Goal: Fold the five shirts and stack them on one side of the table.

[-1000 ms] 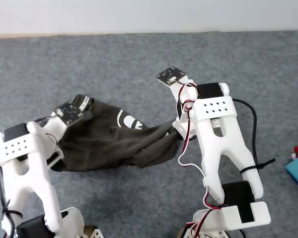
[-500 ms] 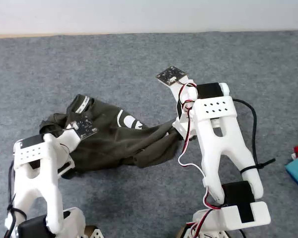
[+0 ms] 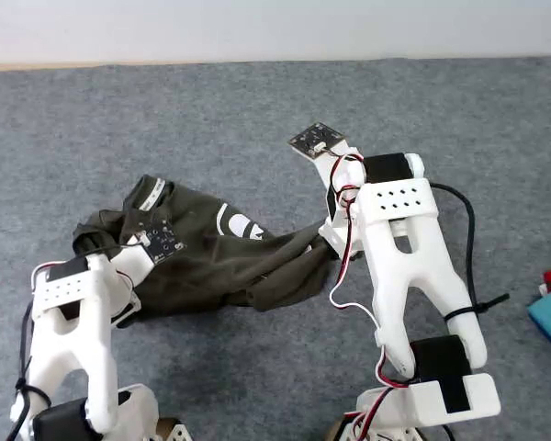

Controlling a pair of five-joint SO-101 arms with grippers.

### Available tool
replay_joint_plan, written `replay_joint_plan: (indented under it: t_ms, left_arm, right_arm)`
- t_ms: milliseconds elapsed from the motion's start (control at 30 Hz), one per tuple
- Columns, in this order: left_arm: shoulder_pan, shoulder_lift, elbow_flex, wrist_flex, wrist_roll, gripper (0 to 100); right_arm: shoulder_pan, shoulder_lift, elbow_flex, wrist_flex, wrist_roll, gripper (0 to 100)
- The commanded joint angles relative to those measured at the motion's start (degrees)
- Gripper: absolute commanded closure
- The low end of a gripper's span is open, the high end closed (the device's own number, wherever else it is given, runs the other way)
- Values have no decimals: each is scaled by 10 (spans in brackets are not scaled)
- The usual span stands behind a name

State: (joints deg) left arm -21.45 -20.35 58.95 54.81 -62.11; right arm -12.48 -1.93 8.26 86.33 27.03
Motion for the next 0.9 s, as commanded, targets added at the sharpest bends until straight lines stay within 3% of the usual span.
replay_joint_plan:
  t_ms: [0, 133, 333, 467, 667, 867]
  left_arm:
    - [4, -1, 9, -28, -1, 822]
    - [4, -1, 23, -46, -1, 850]
    - [8, -7, -2, -30, -1, 1000]
    - [7, -8, -103, 94, 1, 997]
    - [30, -8, -329, 312, 61, 997]
    - [87, -8, -509, 452, 107, 996]
  right_arm:
    - [6, -6, -30, 4, 4, 989]
    - [6, -7, -30, 4, 4, 989]
    - [6, -8, -33, 7, 5, 989]
    - [6, -8, -54, 40, 5, 989]
    - [36, -8, -121, 88, 6, 989]
    - [58, -8, -146, 102, 7, 989]
